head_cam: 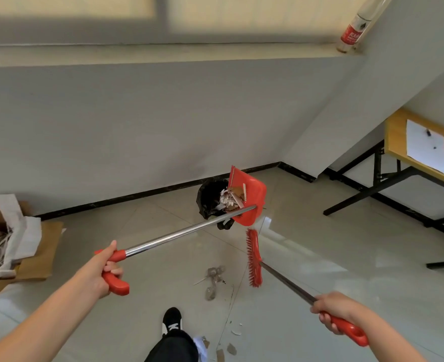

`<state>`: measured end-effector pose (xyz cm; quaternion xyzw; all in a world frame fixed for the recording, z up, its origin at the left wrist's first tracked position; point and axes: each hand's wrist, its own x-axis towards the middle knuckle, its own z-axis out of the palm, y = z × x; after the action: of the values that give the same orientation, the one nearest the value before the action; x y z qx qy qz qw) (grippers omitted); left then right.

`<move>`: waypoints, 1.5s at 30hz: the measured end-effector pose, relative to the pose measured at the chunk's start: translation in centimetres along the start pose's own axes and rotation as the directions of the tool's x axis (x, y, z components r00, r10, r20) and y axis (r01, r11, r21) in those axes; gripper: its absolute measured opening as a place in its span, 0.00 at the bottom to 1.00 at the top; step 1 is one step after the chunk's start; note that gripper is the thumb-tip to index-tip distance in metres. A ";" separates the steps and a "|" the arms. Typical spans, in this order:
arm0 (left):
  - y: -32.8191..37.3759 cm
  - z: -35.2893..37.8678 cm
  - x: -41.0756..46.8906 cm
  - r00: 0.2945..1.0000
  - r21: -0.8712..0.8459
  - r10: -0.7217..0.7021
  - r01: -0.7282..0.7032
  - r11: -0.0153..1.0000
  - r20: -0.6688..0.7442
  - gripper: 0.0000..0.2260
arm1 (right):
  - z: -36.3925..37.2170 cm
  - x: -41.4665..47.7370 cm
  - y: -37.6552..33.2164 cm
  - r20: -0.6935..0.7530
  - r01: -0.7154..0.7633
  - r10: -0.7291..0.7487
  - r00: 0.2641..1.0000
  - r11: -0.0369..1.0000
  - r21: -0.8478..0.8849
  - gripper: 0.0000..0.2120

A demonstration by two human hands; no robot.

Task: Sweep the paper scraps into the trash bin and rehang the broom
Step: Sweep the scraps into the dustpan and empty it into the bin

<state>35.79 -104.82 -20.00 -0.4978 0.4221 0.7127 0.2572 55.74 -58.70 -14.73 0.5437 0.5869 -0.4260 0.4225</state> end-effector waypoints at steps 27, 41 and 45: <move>-0.1 -2.8 -1.2 0.989 -0.004 0.052 -0.052 0.999 0.139 0.16 | -0.4 -1.3 -1.2 -0.134 0.044 -0.045 0.990 0.999 -0.016 0.09; -0.1 13.0 -15.8 0.656 0.699 0.422 -0.711 0.069 0.626 0.09 | -10.1 4.3 -2.5 -0.292 0.100 -0.131 0.948 0.988 -0.119 0.09; -5.8 16.1 -14.8 0.619 0.708 0.403 -0.697 -0.114 0.674 0.06 | -14.2 6.9 -4.3 -0.315 0.116 -0.191 0.930 0.963 -0.242 0.05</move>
<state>37.92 -87.26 -5.95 0.0947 0.8944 0.3736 0.2268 50.66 -43.37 -17.17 0.5105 0.7344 -0.2920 0.3389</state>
